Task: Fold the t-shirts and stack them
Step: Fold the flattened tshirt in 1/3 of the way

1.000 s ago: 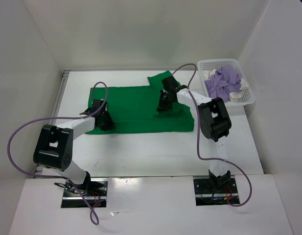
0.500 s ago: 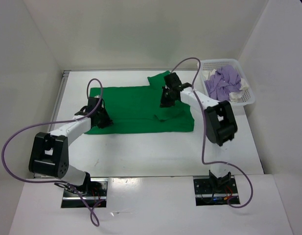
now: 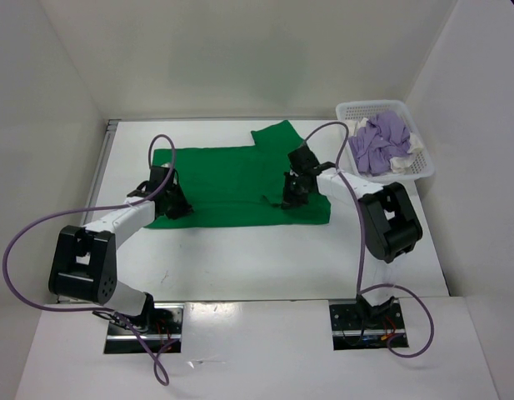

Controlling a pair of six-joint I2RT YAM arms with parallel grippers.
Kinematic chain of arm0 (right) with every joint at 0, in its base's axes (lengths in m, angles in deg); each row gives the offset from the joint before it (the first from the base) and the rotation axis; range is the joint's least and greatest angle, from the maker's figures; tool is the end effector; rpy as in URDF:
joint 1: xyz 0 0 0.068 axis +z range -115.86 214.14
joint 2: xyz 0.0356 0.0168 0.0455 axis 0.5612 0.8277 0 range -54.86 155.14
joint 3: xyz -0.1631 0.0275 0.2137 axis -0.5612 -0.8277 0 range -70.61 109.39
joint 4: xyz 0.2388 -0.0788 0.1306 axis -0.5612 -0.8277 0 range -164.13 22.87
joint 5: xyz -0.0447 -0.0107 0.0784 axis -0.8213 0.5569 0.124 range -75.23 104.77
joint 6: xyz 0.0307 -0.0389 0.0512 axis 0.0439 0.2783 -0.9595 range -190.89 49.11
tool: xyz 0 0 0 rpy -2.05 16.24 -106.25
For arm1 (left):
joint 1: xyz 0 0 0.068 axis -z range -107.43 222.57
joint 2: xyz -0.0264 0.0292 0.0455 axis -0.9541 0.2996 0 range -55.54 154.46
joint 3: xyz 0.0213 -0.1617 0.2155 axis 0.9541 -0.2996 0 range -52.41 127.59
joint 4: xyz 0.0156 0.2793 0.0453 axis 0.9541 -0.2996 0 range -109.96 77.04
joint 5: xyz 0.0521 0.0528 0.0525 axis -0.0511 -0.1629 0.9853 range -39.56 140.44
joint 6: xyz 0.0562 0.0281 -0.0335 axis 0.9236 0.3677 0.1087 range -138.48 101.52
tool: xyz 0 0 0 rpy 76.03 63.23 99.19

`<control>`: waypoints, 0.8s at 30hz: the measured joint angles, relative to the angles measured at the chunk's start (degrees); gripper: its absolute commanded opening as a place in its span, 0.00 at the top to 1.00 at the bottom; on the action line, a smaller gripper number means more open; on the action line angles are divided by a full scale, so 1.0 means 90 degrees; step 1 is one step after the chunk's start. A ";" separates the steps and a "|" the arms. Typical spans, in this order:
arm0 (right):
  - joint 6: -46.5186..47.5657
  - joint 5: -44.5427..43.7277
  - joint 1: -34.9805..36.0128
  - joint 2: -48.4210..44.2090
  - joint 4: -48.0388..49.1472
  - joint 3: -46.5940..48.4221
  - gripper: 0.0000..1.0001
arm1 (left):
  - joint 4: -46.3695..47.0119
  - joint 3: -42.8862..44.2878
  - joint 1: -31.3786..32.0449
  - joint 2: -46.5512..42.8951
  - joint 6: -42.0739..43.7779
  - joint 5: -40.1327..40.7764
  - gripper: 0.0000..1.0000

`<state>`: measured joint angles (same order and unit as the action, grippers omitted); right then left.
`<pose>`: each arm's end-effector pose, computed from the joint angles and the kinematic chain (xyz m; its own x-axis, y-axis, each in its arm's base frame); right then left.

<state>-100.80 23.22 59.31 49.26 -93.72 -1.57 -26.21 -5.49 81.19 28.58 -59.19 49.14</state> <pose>0.3587 0.1780 0.1458 -0.9318 0.1070 -0.3469 -0.0222 0.9370 0.3487 0.3237 -0.0504 0.1569 -0.6850 -0.5557 -0.4712 -0.3728 0.8230 -0.4286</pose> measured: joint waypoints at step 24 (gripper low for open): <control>-0.0075 -0.0090 -0.0002 0.2667 0.0129 0.3475 0.99 | -0.0124 -0.0012 -0.0146 -0.0134 0.0056 0.0015 0.75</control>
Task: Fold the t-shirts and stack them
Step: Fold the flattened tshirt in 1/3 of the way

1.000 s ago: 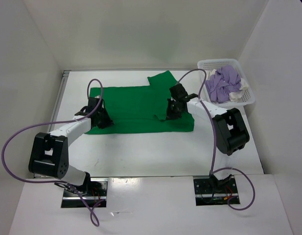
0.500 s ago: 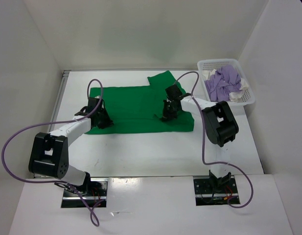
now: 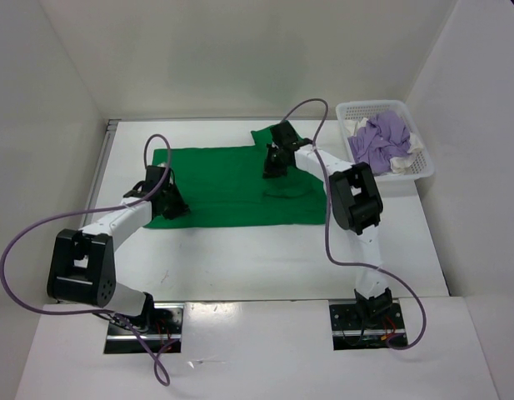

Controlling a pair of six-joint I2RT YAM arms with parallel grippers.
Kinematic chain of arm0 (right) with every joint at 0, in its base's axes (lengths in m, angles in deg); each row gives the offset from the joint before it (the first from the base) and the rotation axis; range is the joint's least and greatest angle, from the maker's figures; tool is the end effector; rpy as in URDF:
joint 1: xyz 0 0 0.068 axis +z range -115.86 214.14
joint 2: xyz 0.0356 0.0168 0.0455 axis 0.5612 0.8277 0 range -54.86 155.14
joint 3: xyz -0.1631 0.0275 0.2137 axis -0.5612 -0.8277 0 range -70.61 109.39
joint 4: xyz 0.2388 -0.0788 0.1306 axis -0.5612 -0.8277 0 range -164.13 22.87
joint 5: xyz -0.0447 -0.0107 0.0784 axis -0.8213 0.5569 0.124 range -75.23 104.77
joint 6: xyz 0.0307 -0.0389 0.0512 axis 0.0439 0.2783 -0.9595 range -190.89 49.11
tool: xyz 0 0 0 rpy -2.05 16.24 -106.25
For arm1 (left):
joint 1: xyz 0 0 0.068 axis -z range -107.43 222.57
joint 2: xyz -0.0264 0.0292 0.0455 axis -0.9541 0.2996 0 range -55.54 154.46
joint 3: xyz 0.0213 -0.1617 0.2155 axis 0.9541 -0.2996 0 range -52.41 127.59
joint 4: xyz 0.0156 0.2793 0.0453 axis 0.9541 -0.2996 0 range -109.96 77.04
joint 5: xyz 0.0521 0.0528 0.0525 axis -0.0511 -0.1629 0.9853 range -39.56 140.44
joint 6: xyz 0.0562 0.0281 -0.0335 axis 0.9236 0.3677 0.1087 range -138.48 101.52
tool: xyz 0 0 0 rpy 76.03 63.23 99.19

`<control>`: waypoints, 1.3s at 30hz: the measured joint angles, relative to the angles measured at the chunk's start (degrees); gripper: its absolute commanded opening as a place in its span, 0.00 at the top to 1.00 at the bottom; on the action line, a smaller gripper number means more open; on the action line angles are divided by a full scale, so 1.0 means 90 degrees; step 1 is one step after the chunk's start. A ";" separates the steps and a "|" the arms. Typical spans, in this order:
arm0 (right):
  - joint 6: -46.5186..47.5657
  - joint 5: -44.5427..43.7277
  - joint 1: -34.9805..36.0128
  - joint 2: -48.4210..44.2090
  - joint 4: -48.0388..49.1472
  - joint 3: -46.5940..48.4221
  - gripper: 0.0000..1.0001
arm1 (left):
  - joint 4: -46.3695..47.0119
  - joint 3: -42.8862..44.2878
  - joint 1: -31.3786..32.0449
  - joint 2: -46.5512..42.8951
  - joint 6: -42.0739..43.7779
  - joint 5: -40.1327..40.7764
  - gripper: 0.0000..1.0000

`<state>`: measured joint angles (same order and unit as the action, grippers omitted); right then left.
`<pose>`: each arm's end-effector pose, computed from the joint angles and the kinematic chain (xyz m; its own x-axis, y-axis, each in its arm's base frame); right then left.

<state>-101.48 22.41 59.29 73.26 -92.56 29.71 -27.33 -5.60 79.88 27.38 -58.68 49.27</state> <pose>0.4725 0.2304 0.1413 -0.8752 0.1462 -0.4611 -0.0557 0.9164 0.3963 0.3214 -0.0424 0.1610 -0.6749 -0.5641 -0.4758 -0.3869 0.8195 -0.4228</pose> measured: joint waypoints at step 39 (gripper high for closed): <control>0.0724 0.0304 -0.0228 -0.0729 -0.0389 -0.0661 0.59 | 0.0117 0.0019 -0.0168 0.0044 0.0112 -0.0148 0.74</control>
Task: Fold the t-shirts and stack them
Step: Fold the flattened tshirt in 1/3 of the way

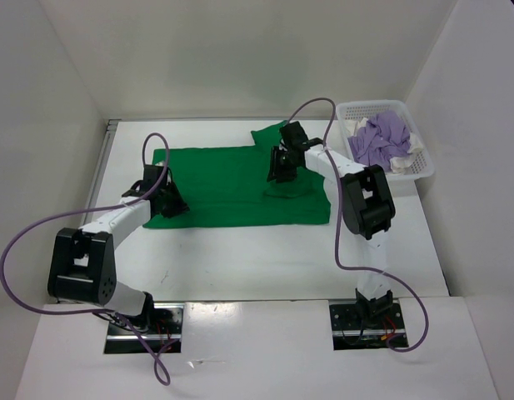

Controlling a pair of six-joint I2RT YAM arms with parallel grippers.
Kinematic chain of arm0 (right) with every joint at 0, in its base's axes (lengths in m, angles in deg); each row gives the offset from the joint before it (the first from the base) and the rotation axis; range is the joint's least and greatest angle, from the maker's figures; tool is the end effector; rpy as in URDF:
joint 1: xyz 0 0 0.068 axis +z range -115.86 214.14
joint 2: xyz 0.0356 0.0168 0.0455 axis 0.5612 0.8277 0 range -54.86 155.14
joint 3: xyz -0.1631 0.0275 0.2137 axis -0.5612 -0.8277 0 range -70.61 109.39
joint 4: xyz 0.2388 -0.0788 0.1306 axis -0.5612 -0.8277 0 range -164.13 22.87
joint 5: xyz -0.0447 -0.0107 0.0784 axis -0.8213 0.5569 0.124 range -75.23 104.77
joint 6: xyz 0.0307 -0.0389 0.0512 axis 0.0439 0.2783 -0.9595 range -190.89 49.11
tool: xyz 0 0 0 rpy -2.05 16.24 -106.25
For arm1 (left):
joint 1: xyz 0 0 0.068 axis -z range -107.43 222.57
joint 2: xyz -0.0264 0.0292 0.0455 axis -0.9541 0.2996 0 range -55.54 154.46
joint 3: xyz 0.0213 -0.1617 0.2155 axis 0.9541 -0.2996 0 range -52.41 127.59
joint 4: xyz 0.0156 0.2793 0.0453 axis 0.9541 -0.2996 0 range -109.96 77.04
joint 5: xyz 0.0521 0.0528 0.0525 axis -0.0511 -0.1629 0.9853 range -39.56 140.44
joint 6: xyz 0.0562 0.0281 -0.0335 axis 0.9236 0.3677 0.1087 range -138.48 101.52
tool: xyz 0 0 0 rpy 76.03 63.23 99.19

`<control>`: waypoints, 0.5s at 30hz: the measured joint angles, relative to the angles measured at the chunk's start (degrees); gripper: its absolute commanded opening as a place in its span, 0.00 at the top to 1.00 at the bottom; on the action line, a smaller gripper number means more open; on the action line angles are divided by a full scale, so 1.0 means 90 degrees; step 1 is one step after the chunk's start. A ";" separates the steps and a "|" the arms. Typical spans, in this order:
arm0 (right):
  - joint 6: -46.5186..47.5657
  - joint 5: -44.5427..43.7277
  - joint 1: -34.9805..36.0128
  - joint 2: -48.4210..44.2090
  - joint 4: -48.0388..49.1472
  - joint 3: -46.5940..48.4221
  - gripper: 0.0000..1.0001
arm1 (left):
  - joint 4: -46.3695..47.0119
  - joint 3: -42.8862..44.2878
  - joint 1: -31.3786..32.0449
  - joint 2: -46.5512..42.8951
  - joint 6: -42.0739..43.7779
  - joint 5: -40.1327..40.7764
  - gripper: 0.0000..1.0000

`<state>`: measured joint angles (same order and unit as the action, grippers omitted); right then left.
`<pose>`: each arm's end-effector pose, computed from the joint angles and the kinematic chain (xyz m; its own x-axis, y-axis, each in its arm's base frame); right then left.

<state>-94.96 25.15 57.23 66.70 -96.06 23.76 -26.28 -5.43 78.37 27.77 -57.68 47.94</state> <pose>0.4523 0.2043 0.1577 -0.8923 0.0556 -0.4480 -0.1252 0.9230 0.3639 0.3251 -0.0356 0.1615 -0.6692 -0.5667 -0.4807 -0.3792 0.8167 -0.4350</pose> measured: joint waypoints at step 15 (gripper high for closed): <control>0.0005 0.0153 0.0032 0.0187 -0.0102 0.0134 0.95 | 0.0015 0.0000 0.0000 0.0075 0.0000 -0.0022 0.74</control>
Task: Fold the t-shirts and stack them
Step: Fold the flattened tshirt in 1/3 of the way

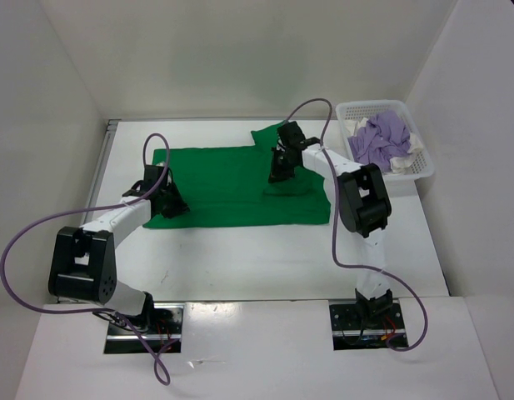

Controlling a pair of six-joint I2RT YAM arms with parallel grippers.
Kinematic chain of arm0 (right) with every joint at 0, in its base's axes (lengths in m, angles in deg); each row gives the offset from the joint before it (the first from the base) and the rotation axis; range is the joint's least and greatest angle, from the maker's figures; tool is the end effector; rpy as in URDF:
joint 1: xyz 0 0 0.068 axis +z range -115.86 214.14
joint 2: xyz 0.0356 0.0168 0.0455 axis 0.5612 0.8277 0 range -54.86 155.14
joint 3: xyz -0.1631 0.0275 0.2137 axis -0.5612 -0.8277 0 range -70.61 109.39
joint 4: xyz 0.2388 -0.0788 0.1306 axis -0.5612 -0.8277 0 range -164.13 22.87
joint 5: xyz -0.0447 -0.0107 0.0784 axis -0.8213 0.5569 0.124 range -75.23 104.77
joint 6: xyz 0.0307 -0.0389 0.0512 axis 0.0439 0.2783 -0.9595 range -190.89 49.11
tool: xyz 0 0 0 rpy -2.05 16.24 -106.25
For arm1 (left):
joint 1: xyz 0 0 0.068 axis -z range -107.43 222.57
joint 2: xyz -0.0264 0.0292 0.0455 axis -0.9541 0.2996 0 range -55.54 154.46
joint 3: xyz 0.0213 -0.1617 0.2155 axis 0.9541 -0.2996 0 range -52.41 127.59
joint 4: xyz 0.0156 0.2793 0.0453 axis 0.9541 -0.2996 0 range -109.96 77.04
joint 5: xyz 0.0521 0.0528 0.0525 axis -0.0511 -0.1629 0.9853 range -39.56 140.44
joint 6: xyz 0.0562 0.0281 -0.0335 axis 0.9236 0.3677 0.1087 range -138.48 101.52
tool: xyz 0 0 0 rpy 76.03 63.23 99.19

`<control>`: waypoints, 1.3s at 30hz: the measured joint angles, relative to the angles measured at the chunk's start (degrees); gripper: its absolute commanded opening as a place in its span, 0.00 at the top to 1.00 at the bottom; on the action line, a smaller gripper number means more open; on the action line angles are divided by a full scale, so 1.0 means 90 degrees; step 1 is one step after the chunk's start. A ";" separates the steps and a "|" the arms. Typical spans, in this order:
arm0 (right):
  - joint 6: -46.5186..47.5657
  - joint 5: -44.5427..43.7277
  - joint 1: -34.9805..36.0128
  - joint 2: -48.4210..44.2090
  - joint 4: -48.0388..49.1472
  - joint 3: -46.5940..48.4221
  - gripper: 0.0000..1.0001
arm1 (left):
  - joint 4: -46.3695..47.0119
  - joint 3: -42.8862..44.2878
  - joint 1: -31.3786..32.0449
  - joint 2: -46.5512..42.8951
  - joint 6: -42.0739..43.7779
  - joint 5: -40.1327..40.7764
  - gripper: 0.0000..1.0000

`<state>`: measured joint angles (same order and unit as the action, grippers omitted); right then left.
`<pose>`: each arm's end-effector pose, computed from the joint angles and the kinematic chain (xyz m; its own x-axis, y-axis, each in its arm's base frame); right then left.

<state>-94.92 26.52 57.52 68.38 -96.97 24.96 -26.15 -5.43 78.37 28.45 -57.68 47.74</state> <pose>0.4535 0.2090 0.1499 -0.9062 0.0425 -0.4207 -0.1314 0.9174 0.3756 0.3258 -0.0359 0.1581 -0.6751 -0.5660 -0.4731 -0.3816 0.8168 -0.4326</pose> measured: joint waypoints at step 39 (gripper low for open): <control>-0.0775 -0.0656 -0.0704 -0.2630 0.0274 -0.2603 0.98 | -0.0180 0.0146 -0.0624 0.0243 0.0308 -0.0058 0.71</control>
<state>-101.89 20.62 51.18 44.71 -94.50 1.53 -27.77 -4.12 72.75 30.63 -54.90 47.22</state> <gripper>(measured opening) 0.025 0.292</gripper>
